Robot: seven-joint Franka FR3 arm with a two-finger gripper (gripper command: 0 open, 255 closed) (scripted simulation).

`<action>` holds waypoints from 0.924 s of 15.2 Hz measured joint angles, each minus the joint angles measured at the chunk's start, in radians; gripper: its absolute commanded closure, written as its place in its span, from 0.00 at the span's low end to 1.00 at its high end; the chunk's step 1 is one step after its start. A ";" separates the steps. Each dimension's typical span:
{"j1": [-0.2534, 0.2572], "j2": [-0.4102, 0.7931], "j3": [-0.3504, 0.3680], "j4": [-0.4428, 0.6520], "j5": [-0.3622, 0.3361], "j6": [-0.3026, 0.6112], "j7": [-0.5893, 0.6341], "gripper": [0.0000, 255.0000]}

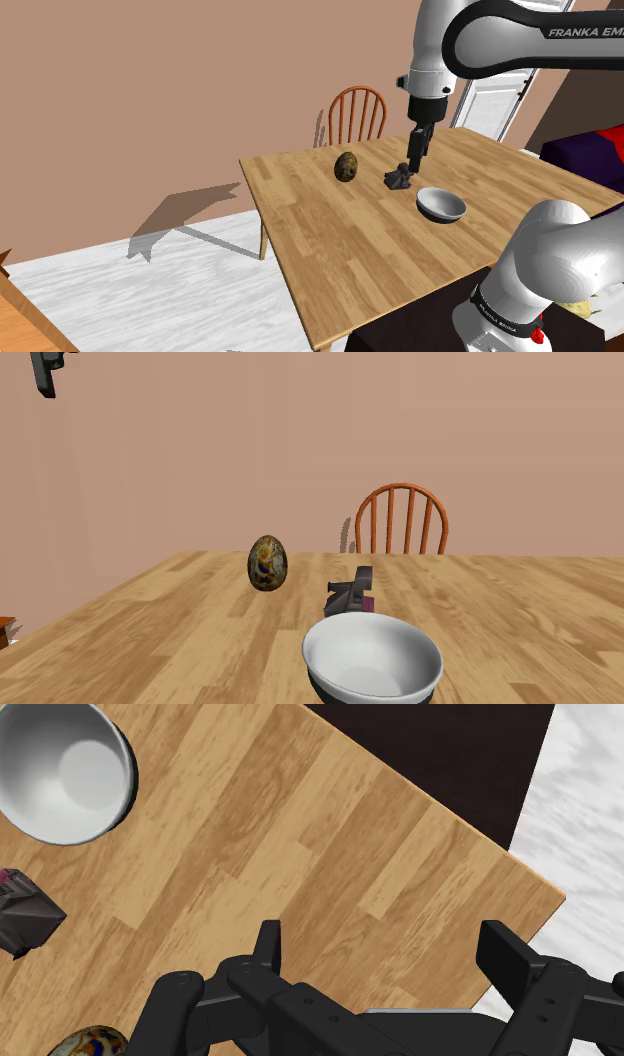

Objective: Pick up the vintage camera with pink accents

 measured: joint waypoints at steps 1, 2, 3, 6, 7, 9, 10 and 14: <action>0.000 0.000 0.000 0.000 0.000 0.000 0.000 0.00; -0.003 0.007 -0.008 -0.006 -0.007 0.012 -0.011 0.00; -0.007 0.013 -0.022 -0.018 -0.020 0.030 -0.030 0.00; -0.023 0.049 -0.067 -0.038 -0.061 0.085 -0.095 0.00; -0.029 0.062 -0.082 -0.048 -0.075 0.109 -0.116 0.00; -0.045 0.103 -0.122 -0.055 -0.108 0.159 -0.168 0.00; -0.051 0.120 -0.139 -0.064 -0.123 0.185 -0.191 0.00; -0.075 0.221 -0.206 -0.063 -0.173 0.292 -0.281 0.00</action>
